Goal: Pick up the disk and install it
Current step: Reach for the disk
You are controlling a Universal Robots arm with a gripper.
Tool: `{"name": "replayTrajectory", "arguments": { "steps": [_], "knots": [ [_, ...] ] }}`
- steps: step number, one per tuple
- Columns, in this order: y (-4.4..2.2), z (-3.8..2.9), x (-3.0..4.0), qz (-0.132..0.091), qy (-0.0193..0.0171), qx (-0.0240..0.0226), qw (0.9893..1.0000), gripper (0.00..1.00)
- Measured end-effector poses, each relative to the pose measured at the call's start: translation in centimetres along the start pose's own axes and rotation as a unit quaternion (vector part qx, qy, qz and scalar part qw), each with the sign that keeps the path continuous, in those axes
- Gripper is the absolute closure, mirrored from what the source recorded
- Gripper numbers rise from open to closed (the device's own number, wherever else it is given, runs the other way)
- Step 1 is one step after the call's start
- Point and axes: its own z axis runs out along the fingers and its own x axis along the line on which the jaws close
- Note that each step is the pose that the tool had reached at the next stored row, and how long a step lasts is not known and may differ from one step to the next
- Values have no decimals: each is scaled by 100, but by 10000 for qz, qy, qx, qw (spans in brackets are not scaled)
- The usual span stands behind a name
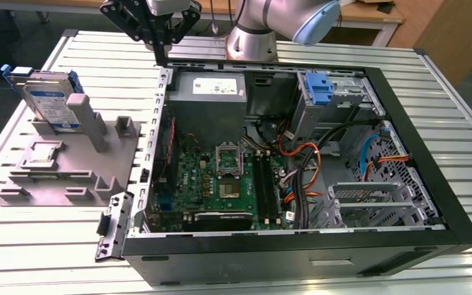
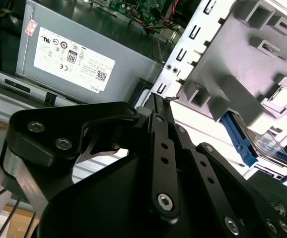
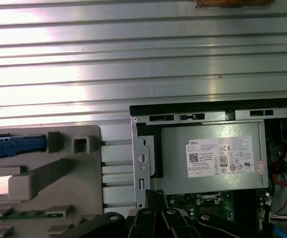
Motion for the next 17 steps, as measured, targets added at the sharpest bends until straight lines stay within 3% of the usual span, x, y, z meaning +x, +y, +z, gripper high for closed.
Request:
{"name": "replayTrajectory", "arguments": {
  "steps": [1, 3, 17],
  "knots": [
    [0, 0, 1, 0, 0, 0, 10000, 90],
    [-6, 1, 83, 0, 0, 0, 10000, 90],
    [-9, 6, 117, 0, 6, 0, 10000, 90]
  ]
}}
